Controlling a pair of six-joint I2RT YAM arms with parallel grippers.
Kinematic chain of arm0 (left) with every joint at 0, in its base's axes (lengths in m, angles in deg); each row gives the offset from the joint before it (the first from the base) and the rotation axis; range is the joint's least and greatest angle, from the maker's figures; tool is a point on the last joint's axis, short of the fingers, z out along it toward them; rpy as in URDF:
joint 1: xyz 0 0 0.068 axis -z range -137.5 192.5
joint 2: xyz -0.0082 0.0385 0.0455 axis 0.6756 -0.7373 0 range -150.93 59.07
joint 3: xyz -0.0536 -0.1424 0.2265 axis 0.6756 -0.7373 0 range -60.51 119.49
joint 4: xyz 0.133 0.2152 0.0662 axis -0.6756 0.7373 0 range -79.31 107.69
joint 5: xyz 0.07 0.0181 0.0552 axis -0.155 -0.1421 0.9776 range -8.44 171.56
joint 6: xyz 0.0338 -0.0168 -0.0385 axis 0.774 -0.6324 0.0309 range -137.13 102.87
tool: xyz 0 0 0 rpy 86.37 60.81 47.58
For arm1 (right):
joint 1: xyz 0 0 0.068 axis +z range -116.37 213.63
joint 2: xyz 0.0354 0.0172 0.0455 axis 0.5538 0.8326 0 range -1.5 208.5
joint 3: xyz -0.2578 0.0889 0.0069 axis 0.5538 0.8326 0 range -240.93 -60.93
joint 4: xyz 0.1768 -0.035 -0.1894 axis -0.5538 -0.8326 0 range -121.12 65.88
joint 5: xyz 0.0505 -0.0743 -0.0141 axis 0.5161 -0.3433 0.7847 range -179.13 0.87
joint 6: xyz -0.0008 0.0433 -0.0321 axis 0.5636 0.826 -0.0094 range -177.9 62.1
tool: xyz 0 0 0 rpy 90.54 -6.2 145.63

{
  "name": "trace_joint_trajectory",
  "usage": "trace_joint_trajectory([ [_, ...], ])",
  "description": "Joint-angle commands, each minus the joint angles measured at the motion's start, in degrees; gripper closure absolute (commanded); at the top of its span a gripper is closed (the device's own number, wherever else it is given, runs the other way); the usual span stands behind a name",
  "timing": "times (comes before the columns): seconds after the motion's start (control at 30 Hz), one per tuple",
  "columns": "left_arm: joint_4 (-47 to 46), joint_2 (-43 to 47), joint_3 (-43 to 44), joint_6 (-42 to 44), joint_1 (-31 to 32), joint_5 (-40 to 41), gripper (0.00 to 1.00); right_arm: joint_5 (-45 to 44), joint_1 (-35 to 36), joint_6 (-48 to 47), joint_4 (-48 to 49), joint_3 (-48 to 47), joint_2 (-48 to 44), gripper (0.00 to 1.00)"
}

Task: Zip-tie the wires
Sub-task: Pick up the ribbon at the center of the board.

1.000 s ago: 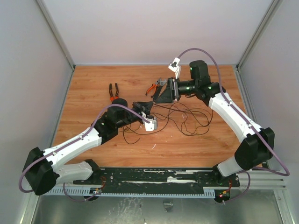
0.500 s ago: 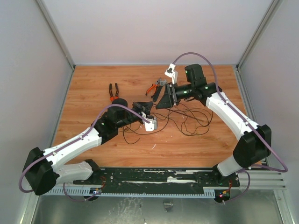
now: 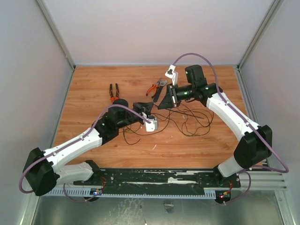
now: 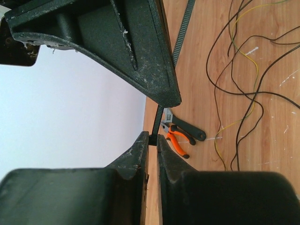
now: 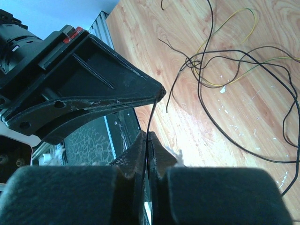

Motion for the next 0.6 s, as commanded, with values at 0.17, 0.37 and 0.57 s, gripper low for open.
trace_joint_trajectory([
  [0.17,-1.5,2.1,0.7,-7.5,0.4,4.5,0.29,-3.6,0.4,2.1,4.2,3.1,-1.9,1.0],
  [0.37,-5.1,5.6,0.8,-18.5,0.4,9.3,0.02,-6.3,-0.2,4.7,9.4,7.0,-3.7,1.0],
  [0.57,-10.0,10.3,0.7,-35.3,0.1,16.8,0.02,-12.7,-0.3,4.8,15.0,10.9,-8.8,1.0],
])
